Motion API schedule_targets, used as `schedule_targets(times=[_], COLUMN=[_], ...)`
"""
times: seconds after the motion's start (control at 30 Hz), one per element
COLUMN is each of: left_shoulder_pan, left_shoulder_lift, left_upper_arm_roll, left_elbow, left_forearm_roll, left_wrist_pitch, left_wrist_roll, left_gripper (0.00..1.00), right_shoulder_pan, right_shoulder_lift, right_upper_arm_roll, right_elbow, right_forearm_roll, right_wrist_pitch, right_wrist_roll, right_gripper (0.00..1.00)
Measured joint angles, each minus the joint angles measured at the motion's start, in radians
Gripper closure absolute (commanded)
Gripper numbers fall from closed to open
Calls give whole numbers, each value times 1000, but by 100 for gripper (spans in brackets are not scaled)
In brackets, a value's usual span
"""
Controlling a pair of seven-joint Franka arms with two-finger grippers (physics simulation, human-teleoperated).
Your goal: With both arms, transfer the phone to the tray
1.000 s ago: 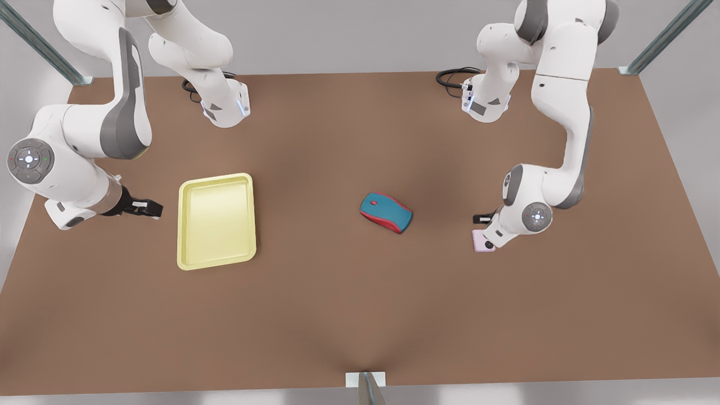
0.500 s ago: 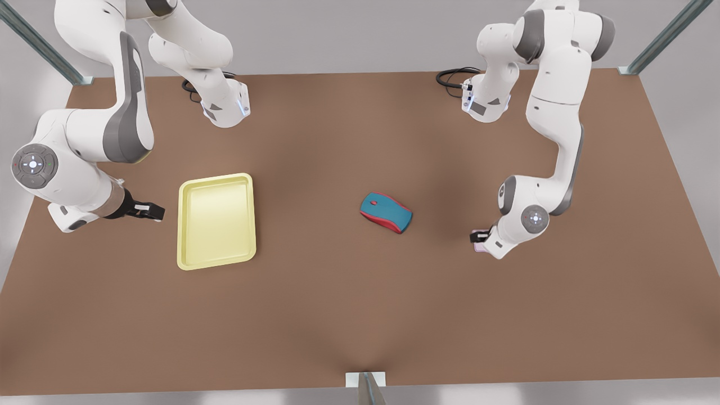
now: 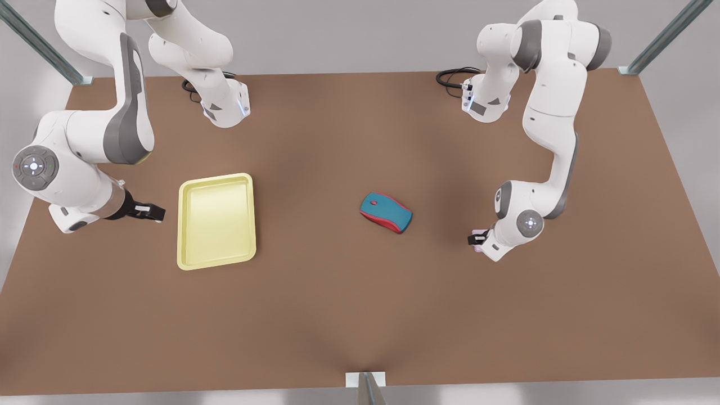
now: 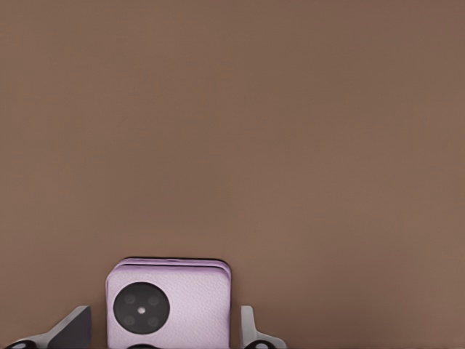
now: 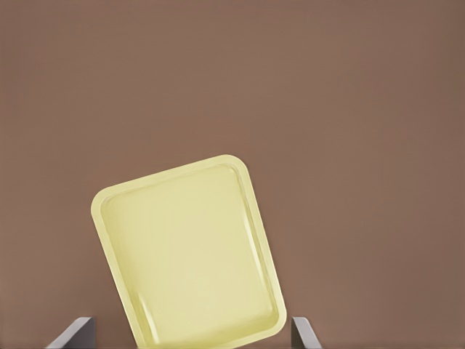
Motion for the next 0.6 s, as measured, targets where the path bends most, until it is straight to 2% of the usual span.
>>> schedule_targets(times=[0.1, 0.17, 0.23, 0.6], left_shoulder_pan=[0, -2, -4, -8], left_shoulder_lift=[4, 7, 10, 9], left_upper_arm_roll=[0, 0, 0, -1], left_elbow=[0, 0, 0, 3], left_forearm_roll=[0, 1, 1, -2], left_wrist_pitch=[2, 3, 3, 3], left_wrist_roll=[1, 1, 1, -3], left_gripper=[0, 12, 16, 16], right_shoulder_pan=[2, 1, 1, 0], right_shoulder_lift=[1, 2, 1, 15], right_upper_arm_roll=[0, 0, 0, 0], right_elbow=[-1, -1, -1, 1], right_forearm_roll=[0, 0, 0, 0], right_wrist_pitch=[1, 2, 2, 6], right_wrist_roll=[1, 2, 2, 4], right_gripper=[0, 0, 0, 0])
